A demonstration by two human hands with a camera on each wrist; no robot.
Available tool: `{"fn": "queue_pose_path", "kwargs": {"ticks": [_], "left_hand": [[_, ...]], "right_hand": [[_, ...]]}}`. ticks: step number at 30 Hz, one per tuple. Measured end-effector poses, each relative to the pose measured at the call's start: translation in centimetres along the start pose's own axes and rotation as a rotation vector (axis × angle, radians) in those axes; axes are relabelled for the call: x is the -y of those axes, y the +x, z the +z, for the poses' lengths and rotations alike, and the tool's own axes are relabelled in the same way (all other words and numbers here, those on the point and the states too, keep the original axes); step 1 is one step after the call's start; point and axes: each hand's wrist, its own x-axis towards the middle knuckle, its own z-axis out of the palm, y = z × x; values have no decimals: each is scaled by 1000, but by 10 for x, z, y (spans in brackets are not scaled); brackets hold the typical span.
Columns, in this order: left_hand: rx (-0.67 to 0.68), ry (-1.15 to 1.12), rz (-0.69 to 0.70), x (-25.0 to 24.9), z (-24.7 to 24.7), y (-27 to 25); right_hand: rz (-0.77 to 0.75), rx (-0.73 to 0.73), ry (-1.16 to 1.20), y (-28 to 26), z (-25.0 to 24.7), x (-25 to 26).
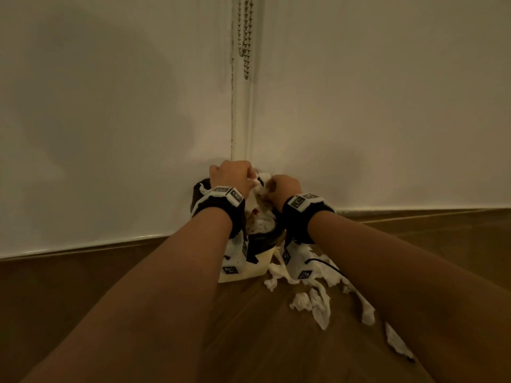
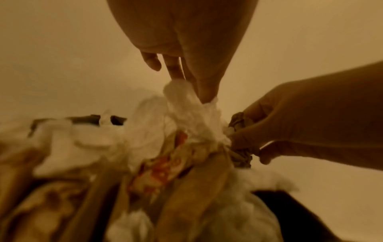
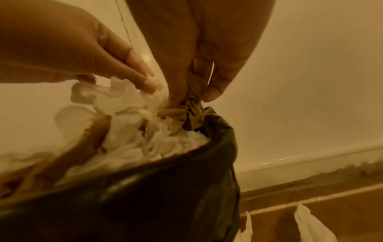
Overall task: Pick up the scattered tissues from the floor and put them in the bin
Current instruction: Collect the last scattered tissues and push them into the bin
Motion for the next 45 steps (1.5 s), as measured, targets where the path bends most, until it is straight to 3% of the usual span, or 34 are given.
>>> {"fn": "queue_pose_path", "kwargs": {"ticks": [4,10,16,21,24,26,30,33,36,38,40,43,45], "left_hand": [[84,86,35,2,22,7],[143,249,48,7,44,16],[279,278,-1,13,59,18],[348,314,-35,11,58,16],[281,328,20,7,50,9],[161,273,62,3,39,1],[-211,198,269,-13,15,-23],[-265,219,469,-36,11,-46],[-135,176,608,-55,27,-73],[-31,131,606,-60,44,-91],[95,109,536,-61,63,-105],[409,135,396,-59,91,-118],[524,164,326,-56,110,-127]], "right_hand": [[-27,65,-215,15,12,2],[-84,112,-330,17,26,4],[-63,219,-364,24,13,21],[-110,215,-379,16,23,15],[-59,233,-300,12,19,16],[-24,214,-222,4,9,10],[-81,-41,-37,-19,-10,-21],[-19,-169,70,-38,-16,-48],[67,-190,52,-57,-13,-78],[121,-193,34,-70,-6,-98],[163,-168,11,-83,3,-118],[234,-102,-21,-96,20,-145],[286,-48,-72,-100,33,-161]]}}
